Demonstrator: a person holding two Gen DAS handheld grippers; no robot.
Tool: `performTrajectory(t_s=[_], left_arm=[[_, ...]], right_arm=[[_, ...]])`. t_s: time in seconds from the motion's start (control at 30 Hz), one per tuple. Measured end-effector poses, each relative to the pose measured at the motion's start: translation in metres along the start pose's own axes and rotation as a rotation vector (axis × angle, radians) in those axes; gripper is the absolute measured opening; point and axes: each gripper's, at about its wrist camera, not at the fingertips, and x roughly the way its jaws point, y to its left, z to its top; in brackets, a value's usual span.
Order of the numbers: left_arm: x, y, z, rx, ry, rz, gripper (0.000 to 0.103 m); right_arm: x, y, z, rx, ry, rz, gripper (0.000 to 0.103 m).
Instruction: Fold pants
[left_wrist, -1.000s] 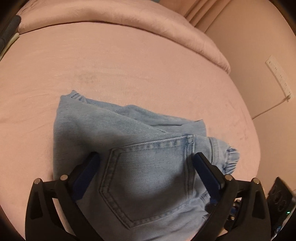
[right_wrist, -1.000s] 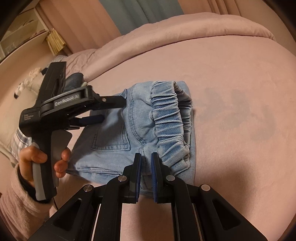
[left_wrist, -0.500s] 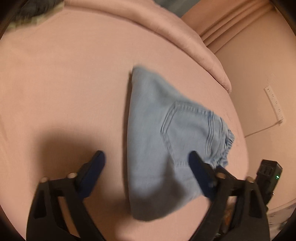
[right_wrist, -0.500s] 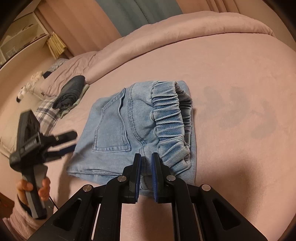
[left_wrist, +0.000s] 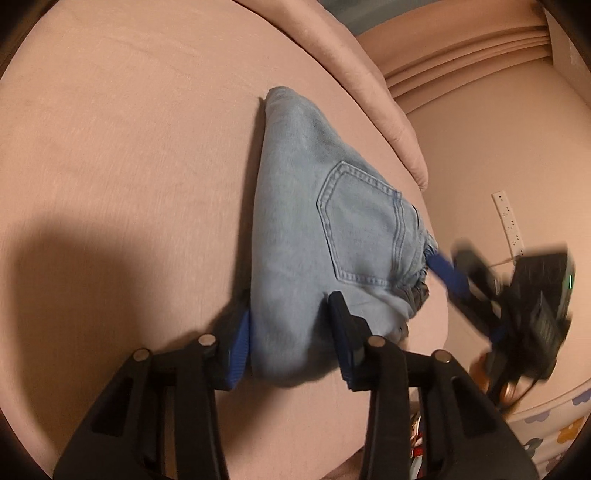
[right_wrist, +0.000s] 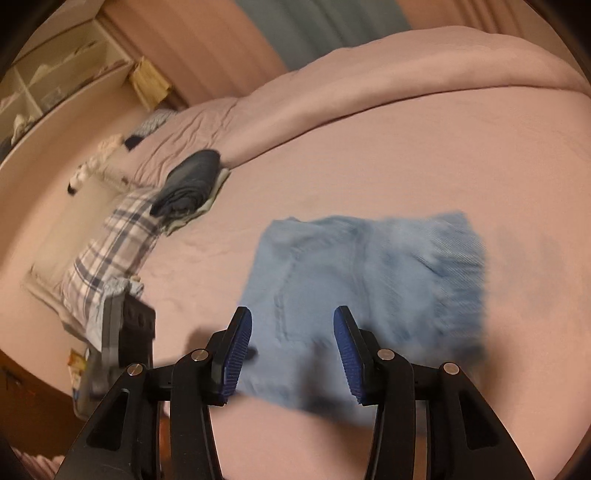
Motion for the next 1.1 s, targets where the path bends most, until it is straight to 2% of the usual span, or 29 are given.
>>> performTrajectory(t_s=[0.13, 0.27, 0.37, 0.47, 0.6, 0.67, 0.73, 0.8, 1.03, 1.1], left_arm=[[0.002, 0.002, -0.002, -0.008, 0.005, -0.019, 0.039], [-0.010, 0.011, -0.003, -0.006, 0.020, -0.025, 0.039], [-0.015, 0.012, -0.001, 0.011, 0.023, -0.015, 0.039], [-0.015, 0.010, -0.001, 0.026, 0.016, -0.009, 0.039], [-0.018, 0.010, -0.004, 0.044, 0.008, -0.001, 0.038], [-0.014, 0.001, -0.001, 0.052, 0.001, 0.004, 0.038], [-0.014, -0.002, -0.003, 0.059, -0.008, 0.011, 0.037], [-0.012, -0.009, -0.005, 0.066, -0.015, 0.020, 0.035], [-0.022, -0.015, -0.019, 0.083, -0.043, 0.050, 0.032], [-0.022, -0.016, -0.022, 0.077, -0.038, 0.050, 0.032]], right_arm=[[0.044, 0.020, 0.026, -0.028, 0.041, -0.009, 0.047], [0.093, 0.046, 0.061, -0.114, 0.075, -0.075, 0.047], [0.122, 0.049, 0.080, -0.141, 0.141, -0.115, 0.047], [0.152, 0.044, 0.097, -0.134, 0.237, -0.161, 0.047], [0.192, 0.033, 0.095, -0.091, 0.443, -0.204, 0.047], [0.196, 0.036, 0.092, -0.124, 0.450, -0.219, 0.041], [0.194, 0.041, 0.092, -0.148, 0.432, -0.226, 0.030], [0.194, 0.042, 0.091, -0.171, 0.424, -0.237, 0.026], [0.195, 0.027, 0.103, -0.104, 0.408, -0.235, 0.023], [0.194, 0.034, 0.101, -0.145, 0.392, -0.256, 0.023]])
